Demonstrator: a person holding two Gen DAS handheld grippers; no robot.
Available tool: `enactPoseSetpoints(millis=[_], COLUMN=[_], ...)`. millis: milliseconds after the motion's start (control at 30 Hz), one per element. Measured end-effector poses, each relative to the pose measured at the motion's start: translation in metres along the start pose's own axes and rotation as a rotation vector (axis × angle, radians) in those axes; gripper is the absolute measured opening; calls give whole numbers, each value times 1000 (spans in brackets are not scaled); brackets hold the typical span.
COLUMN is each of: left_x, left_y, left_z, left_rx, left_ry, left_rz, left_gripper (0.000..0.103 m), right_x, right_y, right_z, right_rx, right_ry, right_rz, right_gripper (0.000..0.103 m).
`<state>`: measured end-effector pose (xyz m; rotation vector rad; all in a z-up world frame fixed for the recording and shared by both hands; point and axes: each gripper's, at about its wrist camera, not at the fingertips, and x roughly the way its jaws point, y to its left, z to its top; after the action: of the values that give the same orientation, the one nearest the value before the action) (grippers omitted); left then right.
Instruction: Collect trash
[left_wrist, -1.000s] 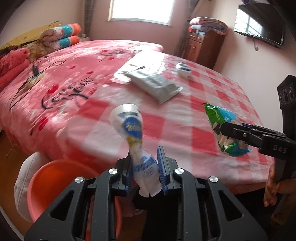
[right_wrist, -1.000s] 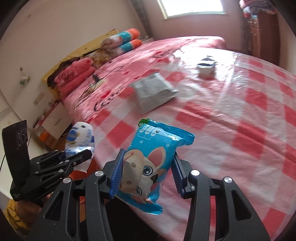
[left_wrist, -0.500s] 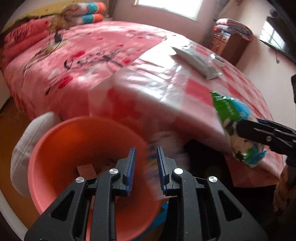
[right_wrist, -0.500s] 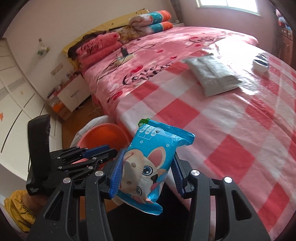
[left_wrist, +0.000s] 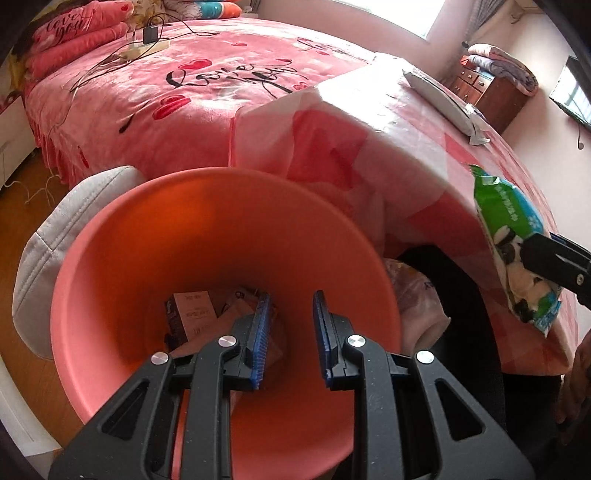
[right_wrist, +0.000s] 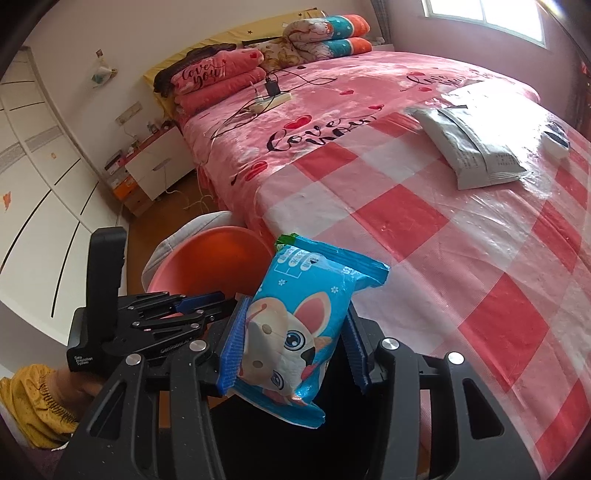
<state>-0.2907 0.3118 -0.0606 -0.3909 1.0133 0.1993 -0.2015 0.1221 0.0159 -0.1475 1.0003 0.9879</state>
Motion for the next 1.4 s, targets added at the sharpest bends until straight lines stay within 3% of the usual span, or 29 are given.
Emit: enactPoseSetpoints(millis=[533,600,700,867,1233,1300,1400], left_x=[-20,-21,-22,-20,-12,-12,-15], left_y=[37,45,55,62,57,57,54], left_z=[-2,-4,-5,-5,-4,-3,1], left_rx=[-44,-64,-88,-108,-114,-117,-104], left_ry=[-17,-17,-20,-20,-17,-18,-30], left_rz=[78,88,93,81,32,19,3], left_gripper=[25,25,25,28,29,29,29], right_x=[41,45,37,22,52,59,57], right_y=[60,61,52,27,51,51,40], right_z=[24,27,30,18,-28,-30,-27], right_rx=[-159,-157,-126,-144,-500,-515,-411], right_ry=[47,56,37,89,229,250,257], right_rz=[140,168,177,124,-86,-84,-10], right_gripper=[51,66,75,76,76,76,77])
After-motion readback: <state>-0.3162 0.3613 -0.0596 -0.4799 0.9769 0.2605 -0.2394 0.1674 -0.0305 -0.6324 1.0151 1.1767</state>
